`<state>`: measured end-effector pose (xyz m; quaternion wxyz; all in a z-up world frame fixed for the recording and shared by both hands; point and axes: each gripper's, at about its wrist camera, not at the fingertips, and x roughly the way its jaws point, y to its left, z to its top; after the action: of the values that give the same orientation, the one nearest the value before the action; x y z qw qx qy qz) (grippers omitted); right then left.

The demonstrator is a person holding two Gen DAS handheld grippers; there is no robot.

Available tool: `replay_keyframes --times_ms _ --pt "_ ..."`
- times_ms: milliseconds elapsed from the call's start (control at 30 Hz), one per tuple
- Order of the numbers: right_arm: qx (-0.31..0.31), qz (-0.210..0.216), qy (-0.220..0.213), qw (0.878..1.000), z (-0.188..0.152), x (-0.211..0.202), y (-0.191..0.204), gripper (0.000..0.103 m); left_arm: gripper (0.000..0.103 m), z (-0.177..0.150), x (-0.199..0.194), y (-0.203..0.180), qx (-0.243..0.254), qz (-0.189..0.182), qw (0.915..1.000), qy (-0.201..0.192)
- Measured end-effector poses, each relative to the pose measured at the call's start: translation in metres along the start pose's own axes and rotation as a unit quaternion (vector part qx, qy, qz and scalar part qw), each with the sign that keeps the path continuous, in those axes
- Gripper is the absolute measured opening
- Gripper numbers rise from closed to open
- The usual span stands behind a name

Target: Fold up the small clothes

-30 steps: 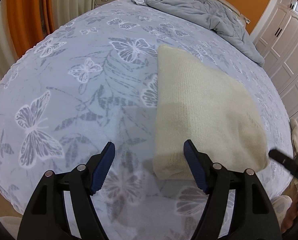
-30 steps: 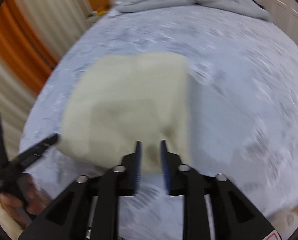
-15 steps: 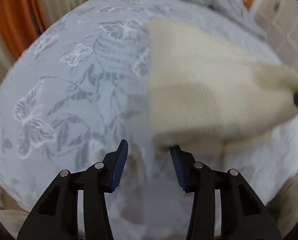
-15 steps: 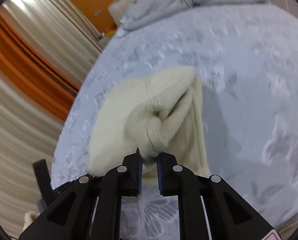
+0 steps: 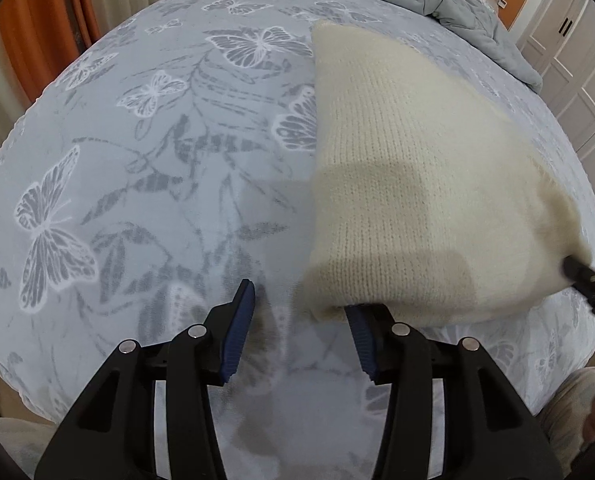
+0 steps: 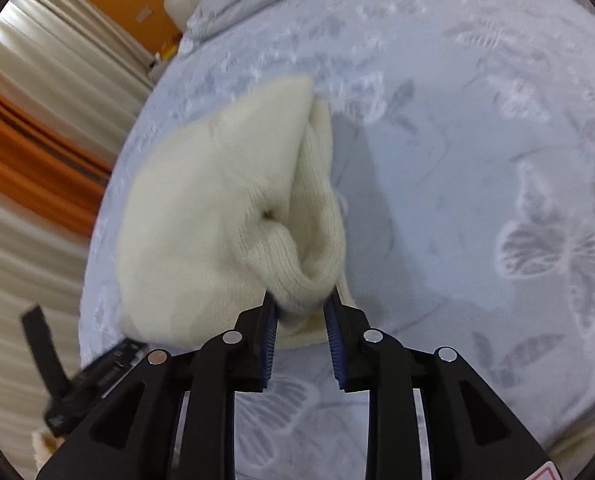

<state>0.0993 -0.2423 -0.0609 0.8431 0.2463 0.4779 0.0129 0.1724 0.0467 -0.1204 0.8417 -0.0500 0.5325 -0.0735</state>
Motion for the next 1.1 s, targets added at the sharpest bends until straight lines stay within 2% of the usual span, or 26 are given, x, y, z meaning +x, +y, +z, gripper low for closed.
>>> replay_keyframes --times_ms 133,333,400,433,467,533,567,633,700,767,800,867,933,1033,1100 --pt "-0.088 -0.037 -0.026 0.995 0.004 -0.009 0.038 0.024 0.046 0.002 0.0 -0.003 0.005 0.005 1.0 0.0" --pt "-0.045 -0.057 -0.057 0.996 0.009 -0.016 0.026 0.024 0.048 0.0 -0.001 -0.003 0.007 0.005 1.0 -0.001" --pt "-0.064 -0.084 -0.062 0.993 0.011 -0.018 0.027 0.027 0.048 0.0 0.0 -0.002 0.007 0.005 1.0 -0.001" --pt "-0.084 -0.114 -0.066 0.988 0.012 -0.018 0.03 0.027 0.049 0.0 0.0 -0.002 0.005 0.005 1.0 0.001" --pt "-0.101 -0.144 -0.059 0.983 0.012 -0.013 0.03 0.033 0.049 0.001 0.001 -0.002 0.003 0.005 1.0 0.003" --pt "-0.103 -0.18 -0.026 0.978 0.013 0.0 0.021 0.036 0.051 0.001 0.002 -0.001 0.001 0.006 1.0 0.005" --pt "-0.09 -0.17 -0.029 0.981 0.013 -0.003 0.018 0.032 0.053 0.001 0.003 0.0 0.0 0.008 1.0 0.006" --pt "-0.073 -0.101 -0.066 0.99 0.015 -0.023 0.024 0.026 0.054 0.001 0.002 0.001 -0.003 0.007 1.0 0.005" --pt "-0.123 -0.079 -0.065 0.987 0.018 -0.024 0.051 0.018 0.054 0.001 0.002 0.002 -0.006 0.005 1.0 0.006" --pt "-0.161 -0.084 -0.042 0.982 0.018 -0.004 0.062 0.012 0.054 0.001 0.003 0.002 -0.004 0.009 0.9999 0.005" --pt "-0.168 -0.111 -0.019 0.979 0.016 0.019 0.057 0.012 0.055 0.001 0.003 0.001 -0.002 0.011 0.9999 0.005" --pt "-0.151 -0.149 0.043 0.976 0.01 0.069 0.023 0.0 0.057 0.001 0.003 0.002 -0.001 0.013 0.9999 0.004" --pt "-0.127 -0.122 0.023 0.984 0.007 0.069 0.008 0.0 0.061 0.0 0.004 0.004 -0.002 0.009 0.9999 0.007" --pt "-0.093 -0.094 0.024 0.991 0.011 0.041 0.01 0.001 0.062 -0.002 0.002 0.004 0.001 0.017 0.9998 0.005" --pt "-0.079 -0.083 0.014 0.993 0.002 0.017 0.01 0.008 0.06 -0.005 -0.006 0.002 0.002 0.02 0.9998 0.004"
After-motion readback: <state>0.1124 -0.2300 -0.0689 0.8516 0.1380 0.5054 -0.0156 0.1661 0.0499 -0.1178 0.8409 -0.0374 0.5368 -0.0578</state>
